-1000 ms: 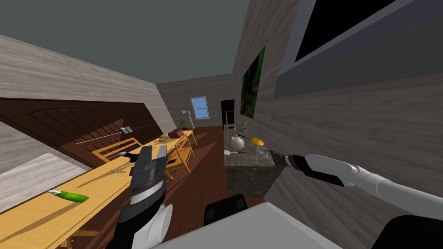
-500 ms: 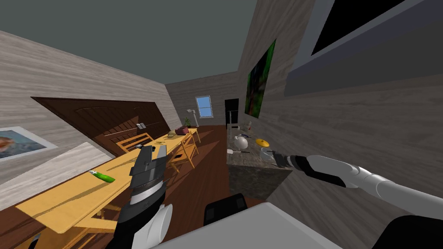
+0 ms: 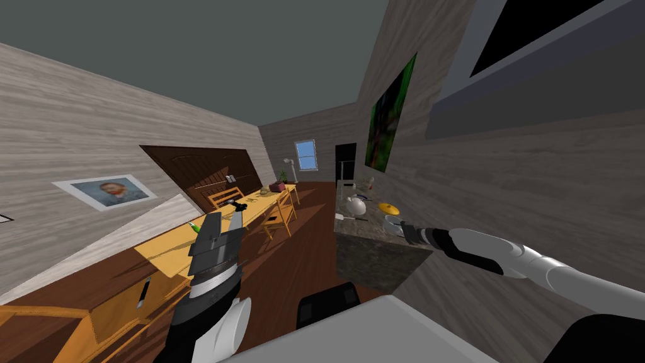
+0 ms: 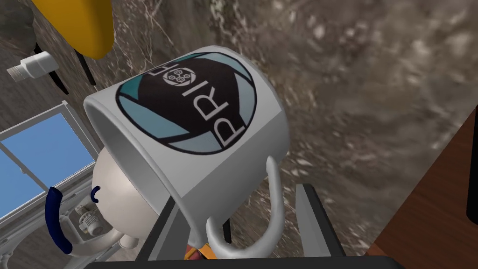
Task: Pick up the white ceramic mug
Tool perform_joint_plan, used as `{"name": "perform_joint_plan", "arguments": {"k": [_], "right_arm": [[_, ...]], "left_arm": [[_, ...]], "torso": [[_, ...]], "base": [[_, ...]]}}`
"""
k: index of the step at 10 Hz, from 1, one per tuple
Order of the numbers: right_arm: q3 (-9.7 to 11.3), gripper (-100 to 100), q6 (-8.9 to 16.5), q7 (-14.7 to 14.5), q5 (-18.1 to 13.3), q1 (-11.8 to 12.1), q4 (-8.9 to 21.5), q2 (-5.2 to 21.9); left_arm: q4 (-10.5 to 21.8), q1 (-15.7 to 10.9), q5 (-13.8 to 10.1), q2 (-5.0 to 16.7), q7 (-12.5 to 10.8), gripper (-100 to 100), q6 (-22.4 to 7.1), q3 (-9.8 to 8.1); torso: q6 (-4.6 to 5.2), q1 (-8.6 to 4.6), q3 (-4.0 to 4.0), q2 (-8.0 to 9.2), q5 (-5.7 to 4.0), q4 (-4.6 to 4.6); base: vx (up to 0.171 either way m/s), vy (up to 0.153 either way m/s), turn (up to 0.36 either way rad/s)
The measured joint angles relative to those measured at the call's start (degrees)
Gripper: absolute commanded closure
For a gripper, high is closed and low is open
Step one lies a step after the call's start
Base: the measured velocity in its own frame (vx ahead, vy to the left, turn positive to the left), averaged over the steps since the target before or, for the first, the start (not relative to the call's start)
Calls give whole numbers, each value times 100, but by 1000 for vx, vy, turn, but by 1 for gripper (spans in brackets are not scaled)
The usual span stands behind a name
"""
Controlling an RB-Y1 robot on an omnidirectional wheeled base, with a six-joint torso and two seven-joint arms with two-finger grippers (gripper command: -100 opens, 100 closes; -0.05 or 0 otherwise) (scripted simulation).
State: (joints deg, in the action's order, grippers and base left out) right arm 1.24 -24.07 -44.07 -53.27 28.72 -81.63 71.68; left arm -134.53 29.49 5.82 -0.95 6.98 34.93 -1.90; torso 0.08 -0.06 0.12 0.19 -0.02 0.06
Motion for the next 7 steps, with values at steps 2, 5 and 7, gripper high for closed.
{"name": "perform_joint_plan", "arguments": {"k": [2, 5, 7], "right_arm": [[-7, 100, 5, 6, 4, -4, 2, 1], [-7, 100, 6, 1, 1, -4, 2, 3], [-43, 100, -40, -37, -3, 61, -123, 45]], "left_arm": [[0, 0, 0, 0, 0, 0, 0, 0], [0, 0, 0, 0, 0, 0, 0, 0], [0, 2, 0, 0, 0, 0, 0, -1]], "torso": [[0, 0, -8, -10, -3, -6], [1, -1, -9, -12, -4, -6], [12, -6, -16, -28, -5, -7]], "base": [[0, 0, 0], [14, -3, -58], [101, -4, -318]]}}
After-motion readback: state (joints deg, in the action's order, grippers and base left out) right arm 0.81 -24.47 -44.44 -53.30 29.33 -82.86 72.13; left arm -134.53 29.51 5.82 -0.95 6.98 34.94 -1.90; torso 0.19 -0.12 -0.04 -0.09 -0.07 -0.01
